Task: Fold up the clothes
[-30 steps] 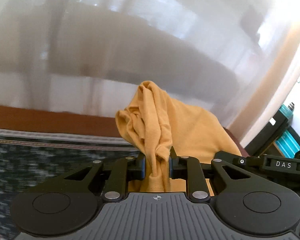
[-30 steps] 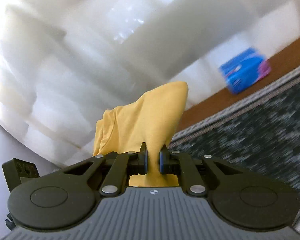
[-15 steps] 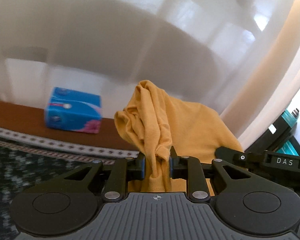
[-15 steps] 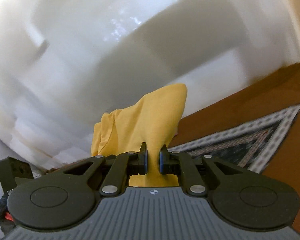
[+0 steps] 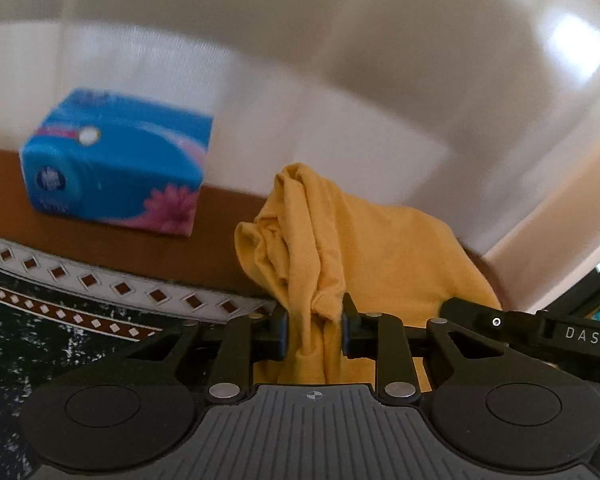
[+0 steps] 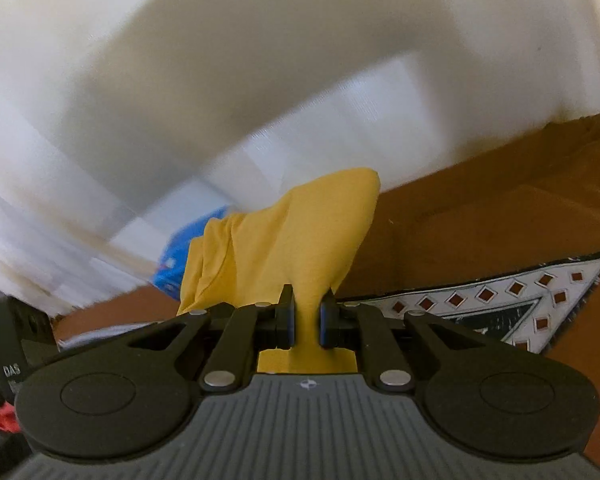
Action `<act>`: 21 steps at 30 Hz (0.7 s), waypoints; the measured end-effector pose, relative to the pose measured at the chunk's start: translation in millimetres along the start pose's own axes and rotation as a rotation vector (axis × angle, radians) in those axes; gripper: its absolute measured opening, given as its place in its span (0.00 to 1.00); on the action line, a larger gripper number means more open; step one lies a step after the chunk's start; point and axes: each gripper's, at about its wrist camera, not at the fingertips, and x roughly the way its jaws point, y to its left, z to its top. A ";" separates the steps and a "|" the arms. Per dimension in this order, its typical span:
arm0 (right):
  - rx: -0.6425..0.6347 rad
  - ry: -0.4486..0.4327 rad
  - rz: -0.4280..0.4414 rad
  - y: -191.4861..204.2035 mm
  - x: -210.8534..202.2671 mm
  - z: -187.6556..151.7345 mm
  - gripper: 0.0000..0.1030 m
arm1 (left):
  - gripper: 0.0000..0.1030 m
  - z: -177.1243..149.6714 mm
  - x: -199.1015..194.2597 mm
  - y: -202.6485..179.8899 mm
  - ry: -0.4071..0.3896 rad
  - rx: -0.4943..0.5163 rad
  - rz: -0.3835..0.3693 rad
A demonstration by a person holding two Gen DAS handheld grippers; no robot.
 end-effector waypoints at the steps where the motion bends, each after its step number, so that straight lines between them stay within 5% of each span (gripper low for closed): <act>1: 0.005 0.002 -0.002 -3.5 4.2 -2.0 0.12 | 0.26 -2.7 5.2 4.9 0.008 -0.011 0.003; 5: 0.025 0.012 -0.008 -17.4 20.9 -9.9 0.15 | 0.48 -9.4 8.1 18.4 -0.007 -0.053 -0.018; 9: 0.034 0.005 -0.040 -28.2 21.5 -18.5 0.35 | 0.56 -15.9 4.1 21.4 -0.030 -0.013 -0.033; 11: 0.056 -0.007 -0.048 -36.6 14.9 -19.4 0.39 | 0.73 -16.6 -1.6 21.7 -0.041 0.003 -0.003; 13: 0.079 -0.018 -0.063 -41.2 7.1 -18.2 0.41 | 0.78 -16.0 -10.0 22.6 -0.054 0.012 0.041; 17: 0.068 -0.076 -0.111 -38.6 -16.3 -12.2 0.45 | 0.75 -7.8 -46.1 25.8 -0.104 0.010 0.056; 21: -0.036 -0.147 -0.107 -14.6 -36.3 4.1 0.45 | 0.74 15.0 -64.9 -3.8 -0.152 0.115 -0.037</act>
